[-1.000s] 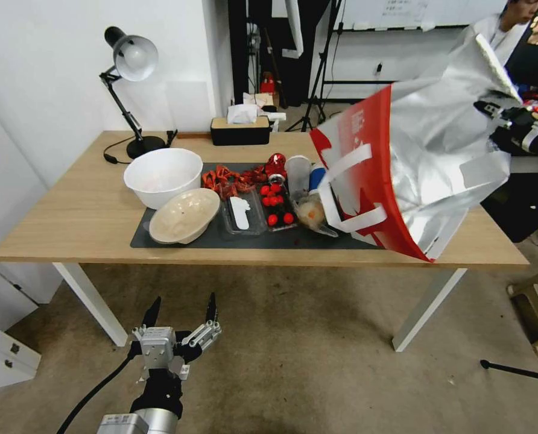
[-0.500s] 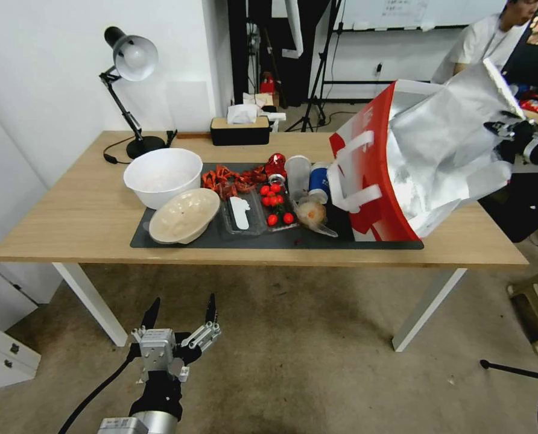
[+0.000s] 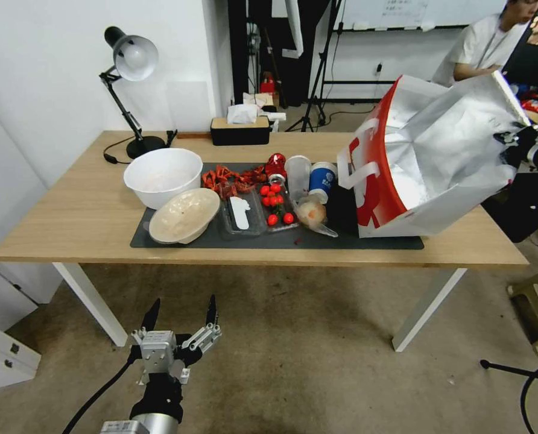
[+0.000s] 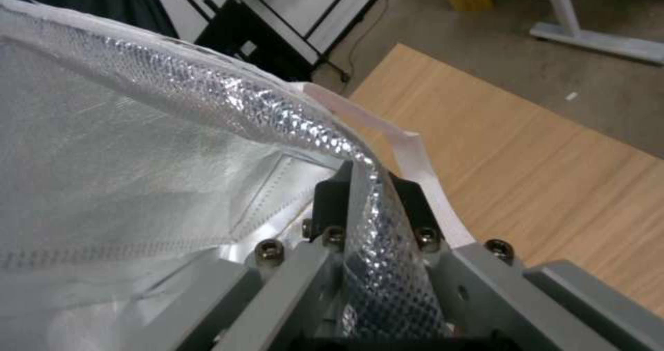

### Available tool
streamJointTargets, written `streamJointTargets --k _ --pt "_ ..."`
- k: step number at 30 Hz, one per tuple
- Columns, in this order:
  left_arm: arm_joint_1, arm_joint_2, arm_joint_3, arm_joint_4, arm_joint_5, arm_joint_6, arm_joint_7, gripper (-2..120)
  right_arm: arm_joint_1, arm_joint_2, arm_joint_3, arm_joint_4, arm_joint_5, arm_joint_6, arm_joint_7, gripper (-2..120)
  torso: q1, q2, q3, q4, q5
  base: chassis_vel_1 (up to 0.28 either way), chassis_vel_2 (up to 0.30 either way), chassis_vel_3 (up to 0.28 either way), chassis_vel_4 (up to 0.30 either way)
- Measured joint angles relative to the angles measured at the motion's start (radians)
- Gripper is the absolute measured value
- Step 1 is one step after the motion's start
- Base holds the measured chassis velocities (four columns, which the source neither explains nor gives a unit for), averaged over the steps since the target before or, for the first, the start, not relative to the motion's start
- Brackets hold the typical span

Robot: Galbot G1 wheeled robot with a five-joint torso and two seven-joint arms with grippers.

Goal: Pick up the food delivery bag from the floor and place it on the table.

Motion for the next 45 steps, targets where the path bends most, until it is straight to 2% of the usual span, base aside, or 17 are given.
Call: streamJointTargets --k 15,35,37,38,42,44,45 --pt "0.002 -0.006 0.003 0.003 0.007 -0.001 0.001 100 0.038 0.022 -0.045 -0.025 -0.014 -0.023 0.034 0 0.000 0.000 0.000 -0.0001 -0.0001 0.000 0.000 0.000 0.000" --pt "0.005 -0.019 0.006 0.013 0.021 -0.004 0.001 100 0.054 0.033 -0.071 -0.056 -0.010 -0.085 -0.042 0 0.000 0.000 0.000 0.0000 0.0000 0.000 0.000 0.000 0.000" --pt "0.005 -0.020 0.007 0.015 0.022 -0.004 0.002 100 0.061 0.033 -0.077 -0.059 -0.019 -0.084 -0.053 9 0.000 0.000 0.000 0.0000 0.0000 0.000 0.000 0.000 0.000" --pt "0.005 -0.020 0.007 0.015 0.022 -0.004 0.002 100 0.061 0.033 -0.077 -0.059 -0.019 -0.084 -0.053 9 0.000 0.000 0.000 0.0000 0.0000 0.000 0.000 0.000 0.000" --pt "0.003 -0.021 0.007 0.018 0.023 -0.006 0.002 100 0.063 0.030 -0.081 -0.057 -0.034 -0.082 -0.097 28 0.000 0.000 0.000 -0.0002 0.0000 0.000 0.000 0.000 0.000" --pt "0.003 -0.021 0.007 0.018 0.023 -0.006 0.002 100 0.067 0.030 -0.084 -0.058 -0.034 -0.082 -0.098 32 0.000 0.000 0.000 -0.0001 0.0000 0.000 0.000 0.000 0.000" --pt "0.002 -0.021 0.007 0.018 0.023 -0.007 0.002 100 0.074 0.031 -0.088 -0.062 -0.035 -0.081 -0.100 39 0.000 0.000 0.000 0.0000 0.0000 0.000 0.000 0.000 0.000"
